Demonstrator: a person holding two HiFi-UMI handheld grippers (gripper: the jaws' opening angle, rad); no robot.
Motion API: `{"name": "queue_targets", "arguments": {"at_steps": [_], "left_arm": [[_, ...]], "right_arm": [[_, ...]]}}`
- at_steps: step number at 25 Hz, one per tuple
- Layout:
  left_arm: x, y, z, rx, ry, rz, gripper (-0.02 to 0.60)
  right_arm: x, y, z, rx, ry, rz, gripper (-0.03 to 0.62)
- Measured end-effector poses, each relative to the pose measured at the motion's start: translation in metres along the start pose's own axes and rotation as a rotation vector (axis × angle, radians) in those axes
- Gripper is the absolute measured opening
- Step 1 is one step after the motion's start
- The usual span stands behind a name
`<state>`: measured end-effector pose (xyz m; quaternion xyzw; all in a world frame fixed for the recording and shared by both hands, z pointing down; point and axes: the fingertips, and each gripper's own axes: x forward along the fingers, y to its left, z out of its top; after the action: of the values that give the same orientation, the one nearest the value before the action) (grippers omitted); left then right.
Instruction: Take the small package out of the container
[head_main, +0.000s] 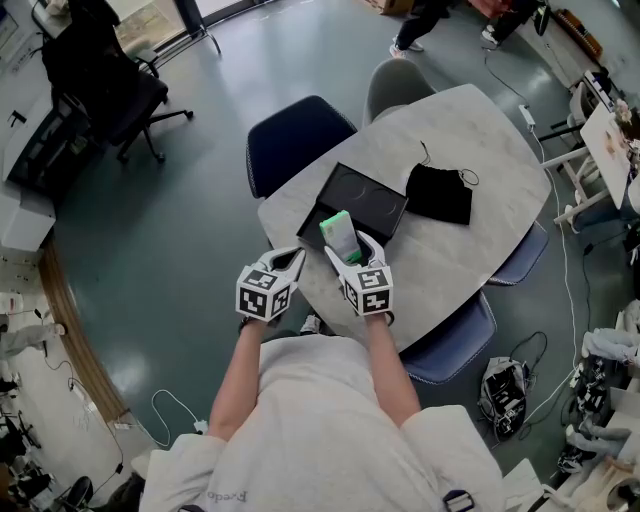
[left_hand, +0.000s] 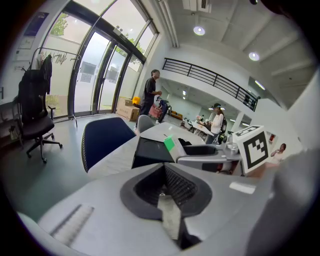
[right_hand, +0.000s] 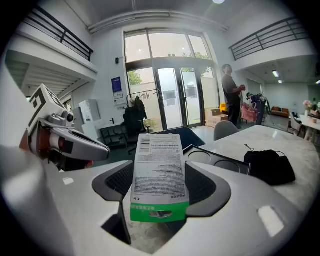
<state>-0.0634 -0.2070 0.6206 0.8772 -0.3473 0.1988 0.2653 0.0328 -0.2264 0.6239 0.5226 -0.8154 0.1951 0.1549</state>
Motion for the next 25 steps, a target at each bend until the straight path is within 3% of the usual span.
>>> {"name": "queue_targets", "arguments": {"at_steps": [25], "left_arm": [[0.0005, 0.0039, -0.0018, -0.005, 0.005, -0.022, 0.052]], "right_arm": [[0.0048, 0.0031, -0.0005, 0.0, 0.006, -0.007, 0.327]]}}
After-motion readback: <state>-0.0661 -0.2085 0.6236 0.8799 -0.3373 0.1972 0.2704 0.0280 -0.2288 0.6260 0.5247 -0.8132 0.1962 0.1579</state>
